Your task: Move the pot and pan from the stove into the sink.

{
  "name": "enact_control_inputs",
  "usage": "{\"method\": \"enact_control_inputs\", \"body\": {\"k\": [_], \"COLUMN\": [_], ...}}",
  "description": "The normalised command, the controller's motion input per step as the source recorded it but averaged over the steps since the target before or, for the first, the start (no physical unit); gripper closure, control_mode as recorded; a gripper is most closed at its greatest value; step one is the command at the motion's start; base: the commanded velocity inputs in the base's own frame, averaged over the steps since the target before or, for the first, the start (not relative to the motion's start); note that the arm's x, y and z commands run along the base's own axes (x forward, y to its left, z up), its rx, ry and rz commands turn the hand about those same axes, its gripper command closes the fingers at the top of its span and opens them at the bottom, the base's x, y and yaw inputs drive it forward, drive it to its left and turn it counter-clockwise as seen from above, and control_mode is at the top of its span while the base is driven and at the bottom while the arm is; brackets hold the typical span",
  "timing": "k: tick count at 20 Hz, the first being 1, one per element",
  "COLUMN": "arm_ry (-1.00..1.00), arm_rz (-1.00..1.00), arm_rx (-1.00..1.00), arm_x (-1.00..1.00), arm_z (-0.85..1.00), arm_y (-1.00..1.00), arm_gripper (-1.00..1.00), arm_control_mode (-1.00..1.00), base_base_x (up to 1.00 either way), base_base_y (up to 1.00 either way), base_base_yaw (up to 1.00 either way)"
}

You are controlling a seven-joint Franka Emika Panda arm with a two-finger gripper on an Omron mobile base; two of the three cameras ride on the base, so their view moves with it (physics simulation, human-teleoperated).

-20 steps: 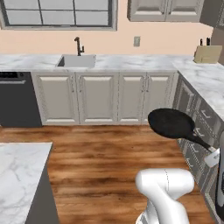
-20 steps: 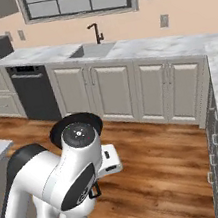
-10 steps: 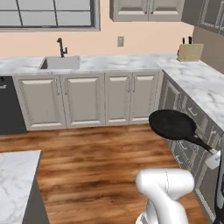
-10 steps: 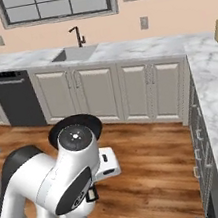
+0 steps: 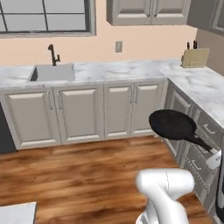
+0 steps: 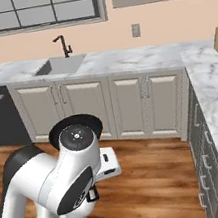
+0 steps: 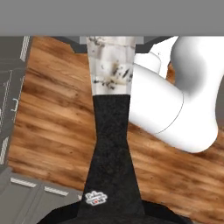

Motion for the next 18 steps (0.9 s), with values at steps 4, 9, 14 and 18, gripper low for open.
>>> {"method": "enact_control_inputs", "body": {"k": [4, 9, 14, 18], "arm_ry": [0.00, 0.00, 0.00, 0.00], "arm_rz": [0.00, 0.00, 0.00, 0.00], "arm_rx": [0.00, 0.00, 0.00, 0.00], "arm_x": [0.00, 0.00, 0.00, 0.00], "arm_z": [0.00, 0.00, 0.00, 0.00], "arm_y": [0.00, 0.00, 0.00, 0.00], "arm_gripper": [1.00, 1.00, 1.00, 1.00], "arm_control_mode": [1.00, 1.00, 1.00, 1.00], "base_base_x": [1.00, 0.99, 0.99, 0.97], "base_base_y": [0.43, 0.43, 0.44, 0.43], "base_base_yaw": [-0.18, -0.17, -0.17, -0.17]}}
